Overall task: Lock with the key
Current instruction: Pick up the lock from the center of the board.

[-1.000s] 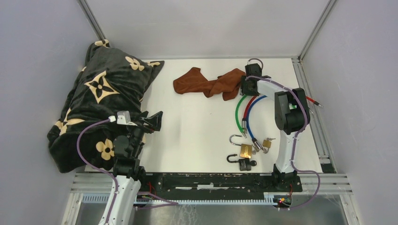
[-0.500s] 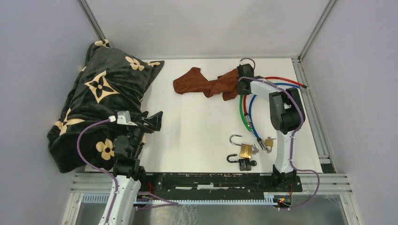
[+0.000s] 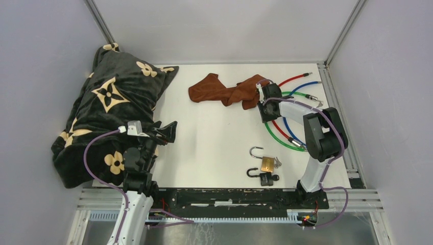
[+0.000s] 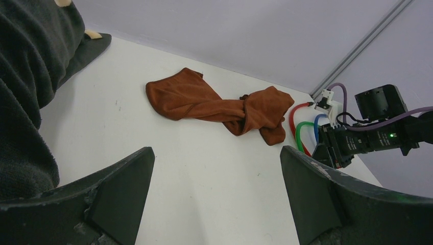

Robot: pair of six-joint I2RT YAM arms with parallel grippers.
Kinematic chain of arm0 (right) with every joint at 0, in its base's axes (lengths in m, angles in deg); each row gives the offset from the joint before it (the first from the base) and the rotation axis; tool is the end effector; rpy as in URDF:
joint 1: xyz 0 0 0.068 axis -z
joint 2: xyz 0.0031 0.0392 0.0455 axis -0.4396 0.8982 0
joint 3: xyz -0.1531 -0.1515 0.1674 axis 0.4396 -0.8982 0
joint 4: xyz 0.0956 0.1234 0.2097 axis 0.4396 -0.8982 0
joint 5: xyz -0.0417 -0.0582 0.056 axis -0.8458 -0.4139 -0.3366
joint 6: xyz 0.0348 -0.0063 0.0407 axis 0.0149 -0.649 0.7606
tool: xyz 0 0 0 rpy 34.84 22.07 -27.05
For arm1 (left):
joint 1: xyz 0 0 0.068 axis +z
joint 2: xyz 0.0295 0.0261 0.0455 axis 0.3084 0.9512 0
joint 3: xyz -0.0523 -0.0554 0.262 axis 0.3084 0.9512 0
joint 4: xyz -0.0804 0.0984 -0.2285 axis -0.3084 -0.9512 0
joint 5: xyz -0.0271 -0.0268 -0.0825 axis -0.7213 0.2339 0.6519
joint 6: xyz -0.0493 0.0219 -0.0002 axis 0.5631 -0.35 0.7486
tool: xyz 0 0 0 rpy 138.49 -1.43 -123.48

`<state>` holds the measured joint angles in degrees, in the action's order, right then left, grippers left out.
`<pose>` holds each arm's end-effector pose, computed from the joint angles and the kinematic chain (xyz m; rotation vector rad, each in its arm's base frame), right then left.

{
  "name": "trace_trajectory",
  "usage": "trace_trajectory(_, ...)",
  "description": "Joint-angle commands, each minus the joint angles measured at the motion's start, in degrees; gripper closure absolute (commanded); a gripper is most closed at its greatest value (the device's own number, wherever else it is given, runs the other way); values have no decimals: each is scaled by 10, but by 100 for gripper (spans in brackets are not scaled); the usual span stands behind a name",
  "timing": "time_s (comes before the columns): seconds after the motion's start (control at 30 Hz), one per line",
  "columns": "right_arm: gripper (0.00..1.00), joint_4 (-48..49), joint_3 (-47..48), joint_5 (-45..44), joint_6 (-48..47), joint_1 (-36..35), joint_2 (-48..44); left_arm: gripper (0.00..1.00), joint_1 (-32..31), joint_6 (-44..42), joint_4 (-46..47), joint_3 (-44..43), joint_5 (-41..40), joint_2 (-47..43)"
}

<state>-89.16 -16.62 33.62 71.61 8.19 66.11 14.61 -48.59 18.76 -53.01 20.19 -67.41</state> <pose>0.3499 0.1113 0.1586 -0.2837 2.6418 0.0735 0.1238 -0.0141 0.2236 -0.1597 1.4436 -0.5971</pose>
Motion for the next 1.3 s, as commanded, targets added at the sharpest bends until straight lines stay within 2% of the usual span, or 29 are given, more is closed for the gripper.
trace_trajectory(0.0,65,-39,5,29,4,-7,27,1,-1,19,26,5,4,2)
trace_trajectory(0.1,56,-36,37,-8,13,-7,58,1,-1,17,26,5,3,-2)
trace_trajectory(0.2,55,-37,59,-25,18,-7,85,1,-1,14,25,5,0,-7)
trace_trajectory(0.23,61,-35,62,-26,19,-7,92,1,-1,14,25,5,-1,-6)
trace_trajectory(0.3,92,-36,67,-17,20,-7,98,1,-1,14,24,5,0,-7)
trace_trajectory(0.33,100,-33,65,-2,21,-7,93,1,-1,14,24,5,0,-6)
trace_trajectory(0.47,100,7,46,53,36,-7,22,1,-1,14,28,4,5,-5)
trace_trajectory(0.6,100,83,8,68,62,-20,-103,3,-1,16,41,-8,33,11)
trace_trajectory(0.7,100,137,-20,46,72,-49,-190,8,-1,21,58,-27,88,46)
trace_trajectory(0.87,100,215,-57,31,121,-85,-284,16,-18,27,97,-67,175,133)
trace_trajectory(1.07,100,313,-79,-12,166,-127,-360,16,-113,-37,98,-158,218,223)
trace_trajectory(1.27,100,371,-81,-92,192,-197,-404,11,-224,-111,90,-266,205,334)
